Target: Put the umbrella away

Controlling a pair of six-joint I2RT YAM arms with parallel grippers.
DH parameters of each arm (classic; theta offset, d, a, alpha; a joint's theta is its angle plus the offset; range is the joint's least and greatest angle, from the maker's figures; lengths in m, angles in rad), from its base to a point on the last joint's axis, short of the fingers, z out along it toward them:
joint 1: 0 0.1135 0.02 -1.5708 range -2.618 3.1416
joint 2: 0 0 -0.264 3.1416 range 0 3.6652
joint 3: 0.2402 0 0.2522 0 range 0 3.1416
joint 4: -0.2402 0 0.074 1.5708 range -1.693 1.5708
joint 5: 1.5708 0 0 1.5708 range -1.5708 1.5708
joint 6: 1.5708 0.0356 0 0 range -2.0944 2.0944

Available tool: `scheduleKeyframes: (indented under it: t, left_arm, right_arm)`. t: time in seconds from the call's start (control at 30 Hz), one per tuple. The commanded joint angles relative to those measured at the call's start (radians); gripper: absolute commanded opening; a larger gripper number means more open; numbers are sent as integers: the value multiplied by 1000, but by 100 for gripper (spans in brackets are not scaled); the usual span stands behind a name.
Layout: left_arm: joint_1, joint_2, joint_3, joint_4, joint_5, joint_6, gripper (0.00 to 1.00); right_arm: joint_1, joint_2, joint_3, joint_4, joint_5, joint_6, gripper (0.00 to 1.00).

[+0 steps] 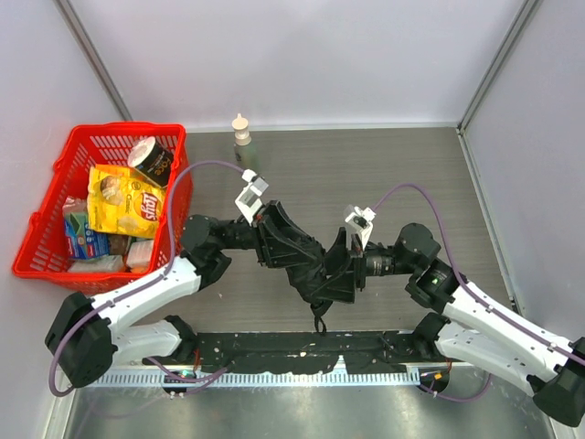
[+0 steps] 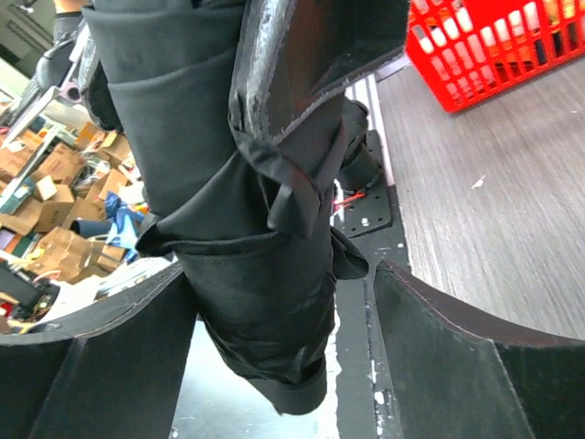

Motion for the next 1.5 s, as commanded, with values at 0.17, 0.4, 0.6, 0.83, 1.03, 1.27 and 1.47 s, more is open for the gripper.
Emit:
scheduleKeyframes:
  t: [0.17, 0.4, 0.6, 0.83, 1.03, 1.27, 1.47]
  left_arm:
    - [-13, 42, 58, 160, 85, -90, 0]
    - [-13, 32, 61, 81, 56, -54, 5]
    - [-8, -50, 82, -227, -50, 121, 48]
    - [41, -149, 62, -366, -137, 172, 100]
    - [118, -295, 93, -865, -589, 327, 100]
    - [138, -421, 121, -1217, -964, 353, 100]
    - [138, -436, 121, -1200, -891, 349, 100]
  right_arm:
    - [42, 77, 33, 216, 17, 146, 67]
    - [66, 103, 5, 323, 30, 197, 39]
    - [66, 63, -15, 294, 93, 163, 26]
    - [68, 46, 5, 195, 168, 103, 18]
    - [63, 64, 79, -39, 344, -6, 19]
    - [-128, 152, 171, -195, 549, -58, 21]
    - [-373, 511, 276, -106, 491, -85, 23]
